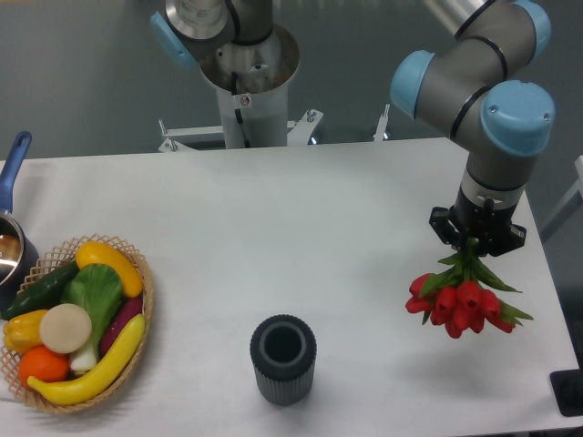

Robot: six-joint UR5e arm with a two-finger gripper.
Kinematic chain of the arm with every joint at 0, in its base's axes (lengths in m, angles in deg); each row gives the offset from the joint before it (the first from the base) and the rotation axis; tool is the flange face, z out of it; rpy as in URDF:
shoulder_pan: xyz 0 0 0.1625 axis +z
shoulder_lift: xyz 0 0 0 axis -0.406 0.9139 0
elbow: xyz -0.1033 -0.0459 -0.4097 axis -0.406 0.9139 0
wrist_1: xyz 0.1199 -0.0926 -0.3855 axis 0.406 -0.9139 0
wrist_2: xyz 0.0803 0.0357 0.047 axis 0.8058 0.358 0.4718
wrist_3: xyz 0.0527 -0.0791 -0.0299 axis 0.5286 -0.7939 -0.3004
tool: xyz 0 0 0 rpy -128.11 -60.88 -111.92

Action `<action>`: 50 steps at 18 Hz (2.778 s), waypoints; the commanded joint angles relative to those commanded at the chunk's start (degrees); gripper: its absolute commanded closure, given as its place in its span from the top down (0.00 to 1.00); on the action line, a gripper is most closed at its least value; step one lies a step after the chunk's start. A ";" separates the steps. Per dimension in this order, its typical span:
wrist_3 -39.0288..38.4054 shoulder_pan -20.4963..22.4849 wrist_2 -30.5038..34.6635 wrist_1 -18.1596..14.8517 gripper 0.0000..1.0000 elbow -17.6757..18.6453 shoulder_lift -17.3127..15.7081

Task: Insert the flowers into the vase
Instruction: 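Lift the held red tulip bunch slightly with the gripper, then carry the tulip bunch over toward the grey ribbed vase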

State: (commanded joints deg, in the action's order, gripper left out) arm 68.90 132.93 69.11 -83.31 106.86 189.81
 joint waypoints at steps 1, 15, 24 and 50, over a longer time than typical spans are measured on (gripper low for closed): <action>0.00 -0.09 0.00 -0.09 0.00 0.09 0.00; -6.13 0.09 -21.07 4.82 0.00 -0.61 -4.04; -23.11 -5.00 -37.60 18.53 0.00 -1.67 -4.31; -26.02 -13.45 -53.79 35.68 0.00 -6.86 4.48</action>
State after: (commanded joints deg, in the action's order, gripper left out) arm 42.89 119.48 15.33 -47.63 100.00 194.29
